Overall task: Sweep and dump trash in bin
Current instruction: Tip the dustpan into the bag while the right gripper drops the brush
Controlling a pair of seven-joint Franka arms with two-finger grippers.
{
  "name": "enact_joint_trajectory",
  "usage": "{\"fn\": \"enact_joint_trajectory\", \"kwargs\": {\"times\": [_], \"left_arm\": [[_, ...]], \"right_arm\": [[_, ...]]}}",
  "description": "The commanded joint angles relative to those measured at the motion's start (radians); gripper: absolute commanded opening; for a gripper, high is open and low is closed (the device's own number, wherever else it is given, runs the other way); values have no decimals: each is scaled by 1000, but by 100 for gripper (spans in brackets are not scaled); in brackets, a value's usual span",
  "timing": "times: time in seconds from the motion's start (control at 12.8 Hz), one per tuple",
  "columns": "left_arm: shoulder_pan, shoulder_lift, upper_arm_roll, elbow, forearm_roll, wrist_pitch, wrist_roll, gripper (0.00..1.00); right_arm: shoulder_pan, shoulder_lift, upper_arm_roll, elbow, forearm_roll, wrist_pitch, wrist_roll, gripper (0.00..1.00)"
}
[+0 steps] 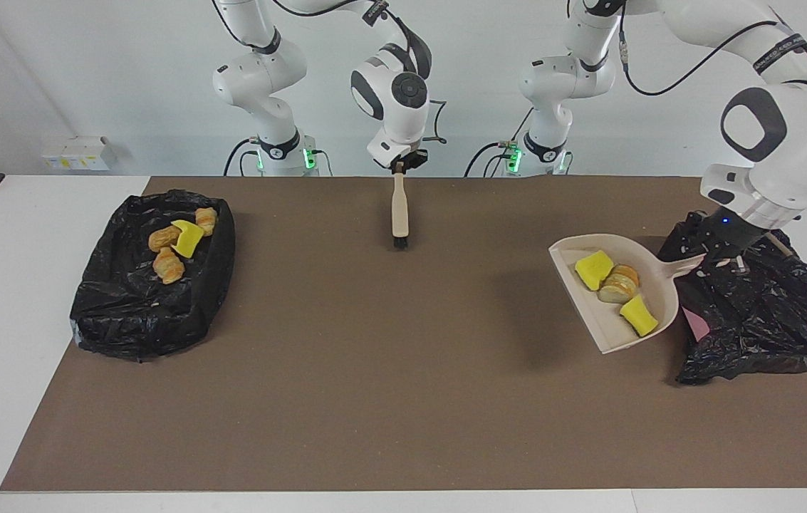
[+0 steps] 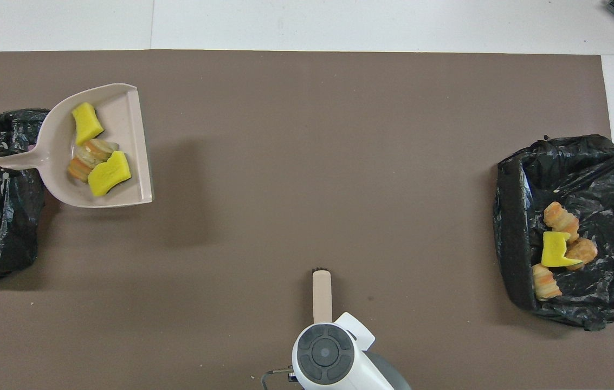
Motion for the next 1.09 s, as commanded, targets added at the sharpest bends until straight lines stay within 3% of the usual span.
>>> {"fn": "enact_joint_trajectory", "kwargs": {"times": [0.0,0.16,0.23,0.39,0.55,0.7,1.01], "left_arm": [[96,7,0,33,-17,-34,174,0],[210,1,2,32,-19,-18,321,0],[250,1,3,33,-11,-7,378,0],[313,0,5,32,30,57,487,0],[344,4,20,29,64,131,543,0],[339,12,28,29,192,229,509,0],[321,10,26,27,489,292,312,0]], "right_arm": [[1,-8,2,-26,22,49,-11,14],[3,-3,2,-22,21,52,-14,76],[3,9,0,-11,12,55,-20,100],[-29,29,-7,43,-2,95,-29,100],[-124,61,-4,130,-66,87,-63,100],[-160,63,-6,167,-128,92,-78,100],[-272,61,-6,279,-240,80,-95,100]]}}
